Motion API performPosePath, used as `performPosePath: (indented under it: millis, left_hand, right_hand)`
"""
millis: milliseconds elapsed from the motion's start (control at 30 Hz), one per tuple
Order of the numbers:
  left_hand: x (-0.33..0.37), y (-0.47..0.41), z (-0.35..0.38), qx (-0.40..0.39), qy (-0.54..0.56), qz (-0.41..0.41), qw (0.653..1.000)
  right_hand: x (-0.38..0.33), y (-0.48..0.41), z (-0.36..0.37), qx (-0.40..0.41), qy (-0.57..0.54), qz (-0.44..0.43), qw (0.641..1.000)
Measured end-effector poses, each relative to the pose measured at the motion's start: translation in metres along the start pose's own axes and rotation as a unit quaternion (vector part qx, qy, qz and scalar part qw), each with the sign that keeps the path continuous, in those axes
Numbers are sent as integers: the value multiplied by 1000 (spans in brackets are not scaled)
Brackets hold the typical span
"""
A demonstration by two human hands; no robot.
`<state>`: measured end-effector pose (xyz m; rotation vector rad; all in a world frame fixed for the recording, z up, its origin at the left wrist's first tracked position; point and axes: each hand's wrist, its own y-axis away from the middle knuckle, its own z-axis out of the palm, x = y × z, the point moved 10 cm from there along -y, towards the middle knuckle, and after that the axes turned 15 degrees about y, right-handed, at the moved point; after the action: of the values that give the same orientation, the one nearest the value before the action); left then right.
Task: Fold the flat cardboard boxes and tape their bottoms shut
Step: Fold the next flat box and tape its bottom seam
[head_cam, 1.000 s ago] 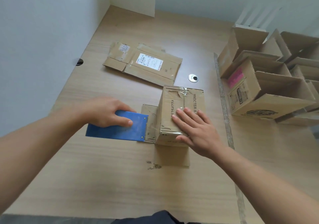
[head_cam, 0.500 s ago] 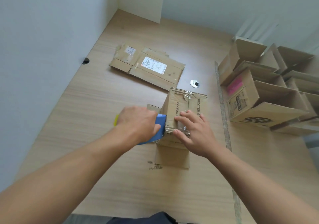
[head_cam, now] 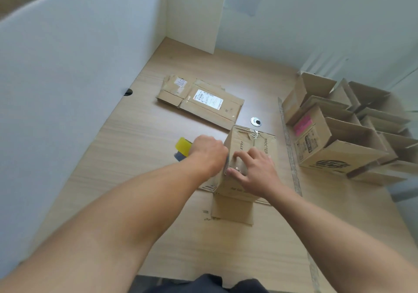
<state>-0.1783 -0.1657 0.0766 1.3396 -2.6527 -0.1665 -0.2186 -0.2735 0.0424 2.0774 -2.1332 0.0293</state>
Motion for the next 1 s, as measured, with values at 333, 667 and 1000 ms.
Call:
performPosePath:
  millis: [333, 667, 1000]
  left_hand:
    - [-84, 35, 15, 57, 151, -108, 981]
    - [-107, 51, 19, 107, 238, -141, 955]
    - [-111, 36, 22, 30, 372, -127, 919]
  right_hand:
    - [8, 9, 10, -78, -11, 131, 988]
    - [8, 28, 8, -1, -9, 138, 990]
    - [28, 24, 20, -121, 0, 60, 991]
